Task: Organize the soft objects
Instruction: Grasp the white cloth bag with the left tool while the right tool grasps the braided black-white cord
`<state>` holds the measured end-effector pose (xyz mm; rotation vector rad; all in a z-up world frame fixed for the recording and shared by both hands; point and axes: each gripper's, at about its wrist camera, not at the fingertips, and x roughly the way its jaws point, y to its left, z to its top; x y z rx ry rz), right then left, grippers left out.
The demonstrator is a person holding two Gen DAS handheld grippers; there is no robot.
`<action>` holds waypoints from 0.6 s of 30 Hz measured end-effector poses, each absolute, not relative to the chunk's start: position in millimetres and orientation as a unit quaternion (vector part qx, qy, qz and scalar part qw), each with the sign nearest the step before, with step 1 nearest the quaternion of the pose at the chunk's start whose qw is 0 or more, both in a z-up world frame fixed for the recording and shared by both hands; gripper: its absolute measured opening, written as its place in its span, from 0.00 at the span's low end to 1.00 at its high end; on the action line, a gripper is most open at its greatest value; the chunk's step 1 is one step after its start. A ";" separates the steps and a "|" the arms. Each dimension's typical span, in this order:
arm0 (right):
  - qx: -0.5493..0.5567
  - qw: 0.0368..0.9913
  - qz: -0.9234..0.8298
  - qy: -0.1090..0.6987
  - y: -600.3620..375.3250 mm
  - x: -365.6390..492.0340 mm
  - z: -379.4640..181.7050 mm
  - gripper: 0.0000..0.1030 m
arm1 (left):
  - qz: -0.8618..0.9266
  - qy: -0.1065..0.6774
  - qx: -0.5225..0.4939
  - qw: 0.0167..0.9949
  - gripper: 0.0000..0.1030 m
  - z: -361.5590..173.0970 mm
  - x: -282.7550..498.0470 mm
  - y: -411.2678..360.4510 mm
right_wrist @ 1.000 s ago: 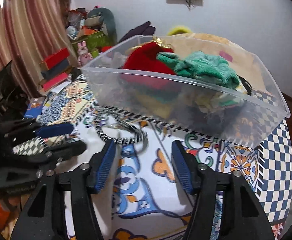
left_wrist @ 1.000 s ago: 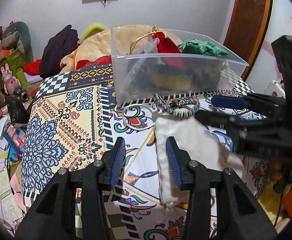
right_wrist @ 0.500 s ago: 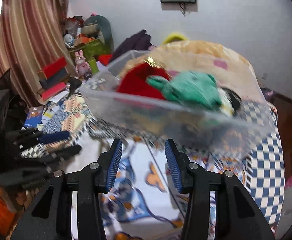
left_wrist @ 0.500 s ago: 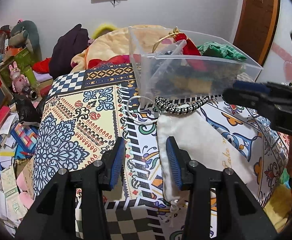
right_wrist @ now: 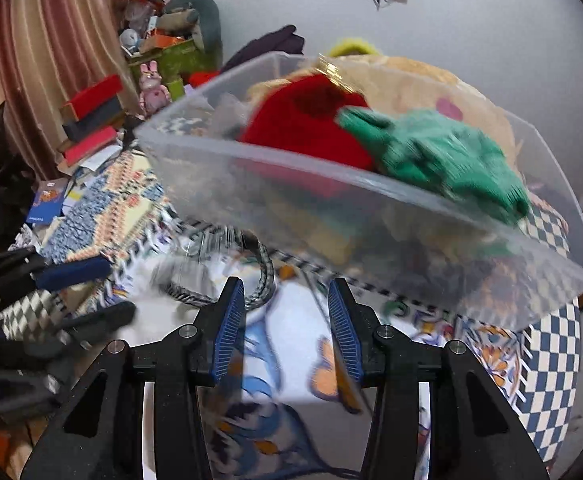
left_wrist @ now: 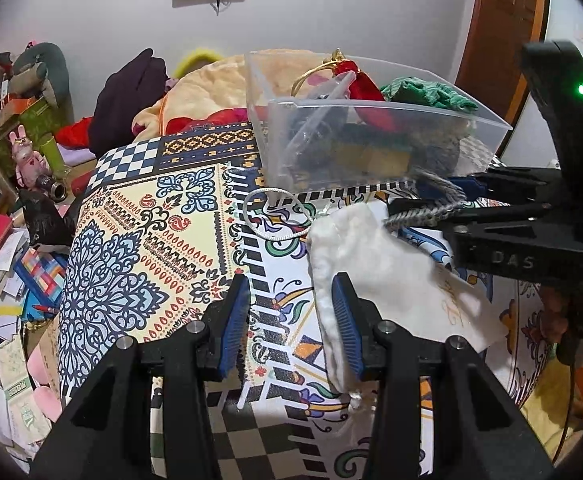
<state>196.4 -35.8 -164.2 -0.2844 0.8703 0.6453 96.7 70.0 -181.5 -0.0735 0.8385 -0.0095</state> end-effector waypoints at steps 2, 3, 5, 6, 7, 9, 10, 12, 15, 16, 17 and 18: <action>-0.146 0.853 0.293 0.408 -46.4 194.1 -164.4 0.39 | -0.003 0.410 -0.034 0.912 0.42 -181.0 98.6 70.5; -0.152 0.855 0.288 0.405 -50.6 192.4 -163.6 0.38 | -0.002 0.411 -0.033 0.911 0.42 -179.3 99.2 69.9; -0.158 0.857 0.279 0.403 -63.7 188.8 -163.2 0.38 | -0.004 0.410 -0.036 0.911 0.41 -175.2 99.6 69.4; -0.155 0.858 0.277 0.403 -70.5 187.6 -161.9 0.38 | -0.008 0.408 -0.043 0.912 0.41 -172.0 99.4 69.5; -0.153 0.860 0.272 0.404 -77.6 186.7 -160.8 0.38 | -0.013 0.405 -0.051 0.913 0.41 -168.3 99.0 69.4; -0.144 0.864 0.263 0.406 -89.4 185.2 -158.5 0.38 | -0.025 0.397 -0.067 0.915 0.41 -161.9 98.0 68.5; -0.136 0.866 0.257 0.408 -99.8 184.3 -157.3 0.38 | -0.029 0.394 -0.070 0.916 0.41 -159.1 98.0 66.8; -0.120 0.868 0.254 0.409 -111.9 183.1 -152.9 0.38 | -0.041 0.392 -0.072 0.916 0.42 -155.3 98.9 60.5; -0.088 0.875 0.261 0.398 -126.4 179.0 -140.2 0.40 | -0.058 0.394 -0.069 0.915 0.57 -155.9 102.3 46.8; -0.080 0.876 0.269 0.393 -128.7 176.3 -135.0 0.40 | -0.060 0.395 -0.066 0.914 0.63 -157.4 103.7 42.6; -0.077 0.875 0.275 0.391 -129.2 175.0 -132.5 0.40 | -0.062 0.398 -0.061 0.913 0.65 -159.2 105.2 38.8; -0.075 0.874 0.283 0.389 -127.7 173.9 -130.2 0.40 | -0.063 0.404 -0.055 0.911 0.66 -162.7 108.3 33.4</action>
